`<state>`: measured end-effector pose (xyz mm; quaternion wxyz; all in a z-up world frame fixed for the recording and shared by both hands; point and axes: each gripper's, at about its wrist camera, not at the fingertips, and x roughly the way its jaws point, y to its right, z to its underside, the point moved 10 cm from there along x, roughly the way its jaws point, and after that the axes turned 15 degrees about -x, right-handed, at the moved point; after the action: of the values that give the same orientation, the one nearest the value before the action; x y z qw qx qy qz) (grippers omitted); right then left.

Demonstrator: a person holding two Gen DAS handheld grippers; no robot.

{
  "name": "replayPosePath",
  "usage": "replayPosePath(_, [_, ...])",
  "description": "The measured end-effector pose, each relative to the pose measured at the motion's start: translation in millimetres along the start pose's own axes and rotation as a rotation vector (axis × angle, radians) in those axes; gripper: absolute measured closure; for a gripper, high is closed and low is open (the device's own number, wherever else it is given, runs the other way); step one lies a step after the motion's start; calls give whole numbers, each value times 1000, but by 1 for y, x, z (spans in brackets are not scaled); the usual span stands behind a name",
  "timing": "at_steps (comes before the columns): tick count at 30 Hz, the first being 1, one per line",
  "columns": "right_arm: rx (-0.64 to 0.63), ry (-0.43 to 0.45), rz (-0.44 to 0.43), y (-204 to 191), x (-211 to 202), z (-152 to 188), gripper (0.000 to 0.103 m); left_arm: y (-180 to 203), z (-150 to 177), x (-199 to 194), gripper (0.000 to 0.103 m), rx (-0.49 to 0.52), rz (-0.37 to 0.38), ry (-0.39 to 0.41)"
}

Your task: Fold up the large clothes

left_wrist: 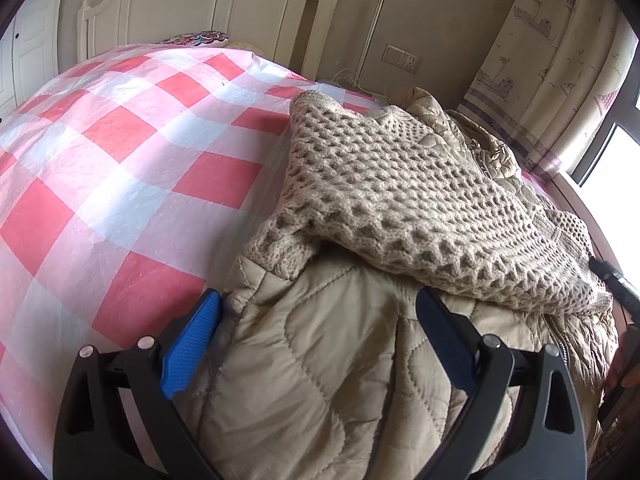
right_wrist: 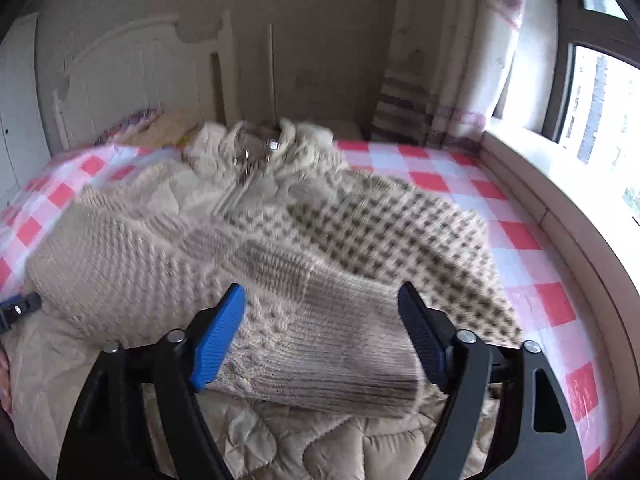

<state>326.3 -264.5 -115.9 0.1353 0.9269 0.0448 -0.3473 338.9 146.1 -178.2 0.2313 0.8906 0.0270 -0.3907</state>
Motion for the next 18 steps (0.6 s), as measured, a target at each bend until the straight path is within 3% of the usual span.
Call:
replayPosePath(2, [-8,-78,-26,-7,17,14,16,0,1,0,7,2,-4,-1])
replayPosePath(14, [29,-63,-49,-4,15,15,16,0,1,1,7,10,-31,-1])
replayPosePath(18, [31,-63,-50,-3,15,15,16,3,0,2,7,60,-92,-11])
